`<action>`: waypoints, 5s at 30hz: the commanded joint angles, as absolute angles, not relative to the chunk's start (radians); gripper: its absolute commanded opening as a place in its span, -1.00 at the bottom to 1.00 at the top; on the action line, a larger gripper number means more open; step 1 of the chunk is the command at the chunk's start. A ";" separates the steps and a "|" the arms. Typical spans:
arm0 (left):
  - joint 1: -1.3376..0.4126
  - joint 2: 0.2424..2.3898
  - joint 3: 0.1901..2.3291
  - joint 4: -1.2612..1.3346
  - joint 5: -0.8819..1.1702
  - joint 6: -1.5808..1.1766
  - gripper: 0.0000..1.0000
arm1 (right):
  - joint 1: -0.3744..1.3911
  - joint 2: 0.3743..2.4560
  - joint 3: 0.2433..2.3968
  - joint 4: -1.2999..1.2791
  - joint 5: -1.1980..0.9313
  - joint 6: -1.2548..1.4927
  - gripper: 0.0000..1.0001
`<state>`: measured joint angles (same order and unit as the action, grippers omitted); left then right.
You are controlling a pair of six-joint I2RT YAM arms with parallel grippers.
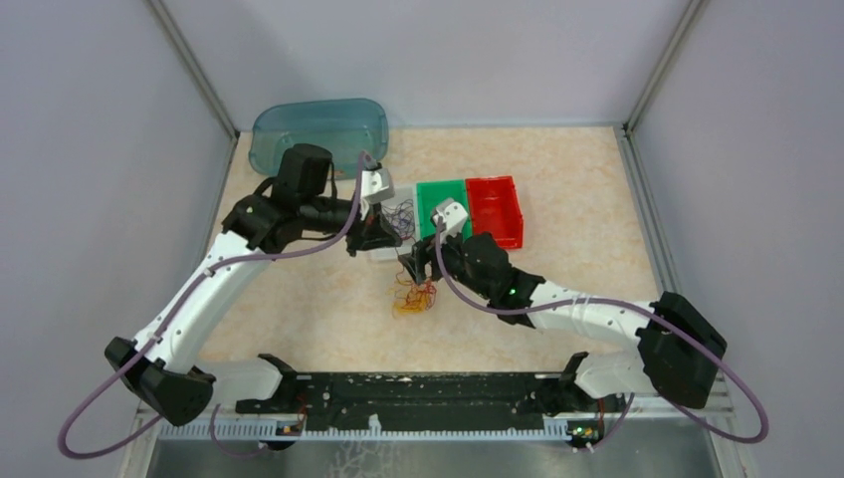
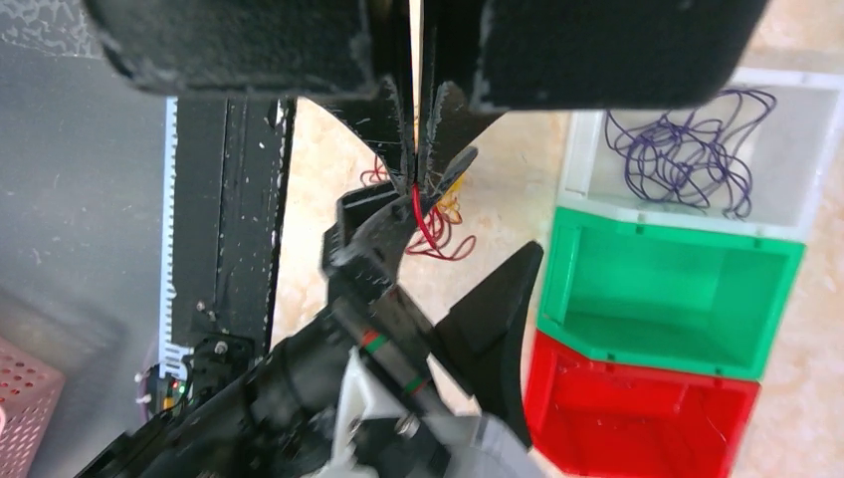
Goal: Untangle the cables
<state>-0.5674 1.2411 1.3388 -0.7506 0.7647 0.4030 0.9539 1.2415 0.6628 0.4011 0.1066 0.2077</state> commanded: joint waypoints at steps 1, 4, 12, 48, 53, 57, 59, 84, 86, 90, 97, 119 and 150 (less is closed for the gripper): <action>-0.573 1.208 1.453 -0.810 0.823 0.387 -1.00 | 0.971 1.274 0.717 0.520 0.173 0.214 0.39; -0.576 1.203 1.523 -0.831 0.844 0.376 -0.99 | 0.978 1.292 0.702 0.547 0.188 0.235 0.33; -0.575 1.082 1.536 -0.606 0.873 0.269 -0.99 | 1.003 1.311 0.623 0.596 0.250 0.281 0.22; -0.575 1.119 1.873 -0.113 0.646 0.389 -1.00 | 1.071 1.371 0.284 0.767 0.438 0.457 0.23; -0.575 1.114 1.844 0.072 0.463 0.473 -1.00 | 1.070 1.343 0.260 0.769 0.450 0.466 0.28; -0.575 1.118 1.848 0.083 0.427 0.506 -1.00 | 1.071 1.287 0.261 0.765 0.447 0.443 0.36; -0.575 1.117 1.849 0.083 0.435 0.502 -1.00 | 1.071 1.259 0.266 0.753 0.452 0.426 0.41; -0.575 1.227 2.122 0.084 0.466 0.599 -1.00 | 1.071 1.169 0.274 0.662 0.460 0.407 0.40; -0.576 1.194 2.053 0.065 0.481 0.597 -1.00 | 1.071 1.104 0.329 0.582 0.480 0.371 0.49; -0.575 1.135 1.916 0.029 0.500 0.589 -1.00 | 1.071 0.940 0.478 0.420 0.505 0.222 0.83; -0.575 1.073 1.761 -0.183 0.666 0.604 -1.00 | 1.071 0.827 0.803 0.219 0.300 -0.002 0.98; -0.575 1.032 1.668 -0.304 0.886 0.582 -1.00 | 1.071 1.153 1.167 0.186 -0.040 0.067 0.54; -0.575 0.934 1.430 -0.524 0.644 0.609 0.99 | 0.468 1.196 1.129 0.002 0.383 0.130 -1.00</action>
<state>-0.5728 0.9527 1.4437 -0.4839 0.6853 0.5865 0.5228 1.1549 1.1191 -0.0296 0.3729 0.1192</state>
